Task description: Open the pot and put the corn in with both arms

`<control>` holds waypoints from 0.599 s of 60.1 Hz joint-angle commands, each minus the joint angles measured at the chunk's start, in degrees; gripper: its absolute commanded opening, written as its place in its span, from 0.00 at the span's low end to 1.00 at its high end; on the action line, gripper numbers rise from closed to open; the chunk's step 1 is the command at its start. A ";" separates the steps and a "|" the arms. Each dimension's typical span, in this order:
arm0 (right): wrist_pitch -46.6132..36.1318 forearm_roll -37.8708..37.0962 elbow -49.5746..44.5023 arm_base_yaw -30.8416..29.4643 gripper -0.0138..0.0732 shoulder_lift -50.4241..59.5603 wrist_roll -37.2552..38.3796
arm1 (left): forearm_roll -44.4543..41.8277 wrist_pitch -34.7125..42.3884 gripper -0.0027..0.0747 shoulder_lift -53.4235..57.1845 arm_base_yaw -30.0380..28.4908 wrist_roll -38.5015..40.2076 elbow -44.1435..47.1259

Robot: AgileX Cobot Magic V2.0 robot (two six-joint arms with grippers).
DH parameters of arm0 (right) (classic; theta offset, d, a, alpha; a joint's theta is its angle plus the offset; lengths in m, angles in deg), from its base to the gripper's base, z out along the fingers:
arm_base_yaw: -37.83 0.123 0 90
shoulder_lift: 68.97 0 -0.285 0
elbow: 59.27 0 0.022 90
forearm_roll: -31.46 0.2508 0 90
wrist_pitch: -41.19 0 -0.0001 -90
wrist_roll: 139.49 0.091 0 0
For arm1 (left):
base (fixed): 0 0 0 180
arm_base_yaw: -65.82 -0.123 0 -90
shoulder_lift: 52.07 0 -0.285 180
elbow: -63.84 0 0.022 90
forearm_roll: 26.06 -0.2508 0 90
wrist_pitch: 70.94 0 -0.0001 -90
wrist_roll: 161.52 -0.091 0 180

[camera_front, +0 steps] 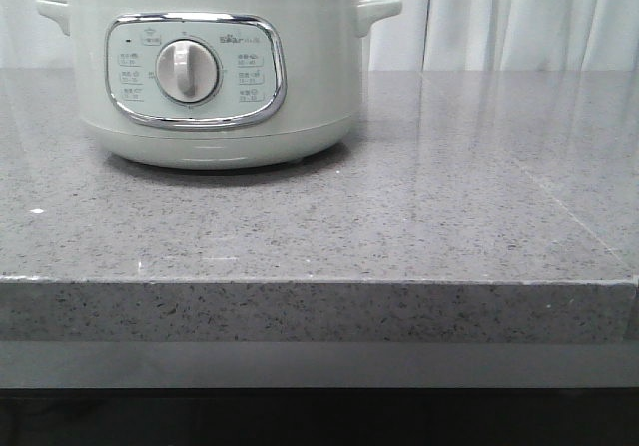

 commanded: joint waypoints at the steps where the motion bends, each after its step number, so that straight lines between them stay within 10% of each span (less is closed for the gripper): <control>1: -10.29 0.21 -4.15 -5.13 0.08 4.46 -0.09 | 0.51 4.61 0.01 1.18 -0.08 0.05 0.18; 36: -25.36 0.22 -40.79 -21.78 0.08 31.89 -0.04 | 0.51 4.61 0.01 1.18 -0.08 0.05 0.18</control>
